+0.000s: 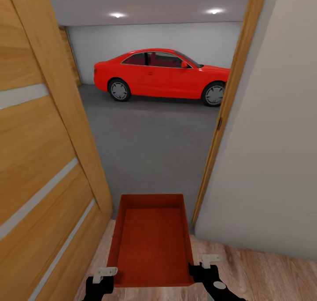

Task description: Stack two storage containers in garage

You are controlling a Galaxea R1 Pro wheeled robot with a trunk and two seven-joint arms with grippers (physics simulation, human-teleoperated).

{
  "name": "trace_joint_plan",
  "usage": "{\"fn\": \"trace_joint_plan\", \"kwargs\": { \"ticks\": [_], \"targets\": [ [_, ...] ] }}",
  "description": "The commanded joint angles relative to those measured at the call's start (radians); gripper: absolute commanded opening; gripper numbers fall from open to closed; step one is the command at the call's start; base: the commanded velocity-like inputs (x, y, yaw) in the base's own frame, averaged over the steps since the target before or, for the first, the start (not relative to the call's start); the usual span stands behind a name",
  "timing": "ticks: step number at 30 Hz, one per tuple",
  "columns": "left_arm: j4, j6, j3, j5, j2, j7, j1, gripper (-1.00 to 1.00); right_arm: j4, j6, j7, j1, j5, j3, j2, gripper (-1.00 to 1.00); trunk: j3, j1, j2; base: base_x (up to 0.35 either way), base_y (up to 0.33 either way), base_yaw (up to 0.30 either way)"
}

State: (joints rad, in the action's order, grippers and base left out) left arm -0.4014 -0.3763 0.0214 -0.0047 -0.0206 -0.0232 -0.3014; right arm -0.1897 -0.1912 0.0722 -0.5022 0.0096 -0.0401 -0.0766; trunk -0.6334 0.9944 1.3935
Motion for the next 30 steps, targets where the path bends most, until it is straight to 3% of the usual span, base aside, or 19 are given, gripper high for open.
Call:
{"fn": "trace_joint_plan", "kwargs": {
  "ticks": [1,11,30],
  "targets": [
    [0.000,-0.003,0.017,0.011,0.001,0.009,-0.001,-1.00,0.001,-0.004,0.012,-0.001,0.000,0.006,0.015,-1.00,-0.001,0.000,0.000,0.000,0.243,-0.011],
    [0.000,-0.003,0.017,0.011,0.001,0.009,-0.001,-1.00,0.001,-0.004,0.012,-0.001,0.000,0.006,0.015,-1.00,-0.001,0.000,0.000,0.000,0.064,-0.010],
    [0.000,-0.003,0.017,0.011,0.001,0.009,-0.001,-1.00,0.001,-0.004,0.012,-0.001,0.000,0.006,0.015,-1.00,0.006,0.000,0.000,0.000,0.007,-0.184]
  ]
}}
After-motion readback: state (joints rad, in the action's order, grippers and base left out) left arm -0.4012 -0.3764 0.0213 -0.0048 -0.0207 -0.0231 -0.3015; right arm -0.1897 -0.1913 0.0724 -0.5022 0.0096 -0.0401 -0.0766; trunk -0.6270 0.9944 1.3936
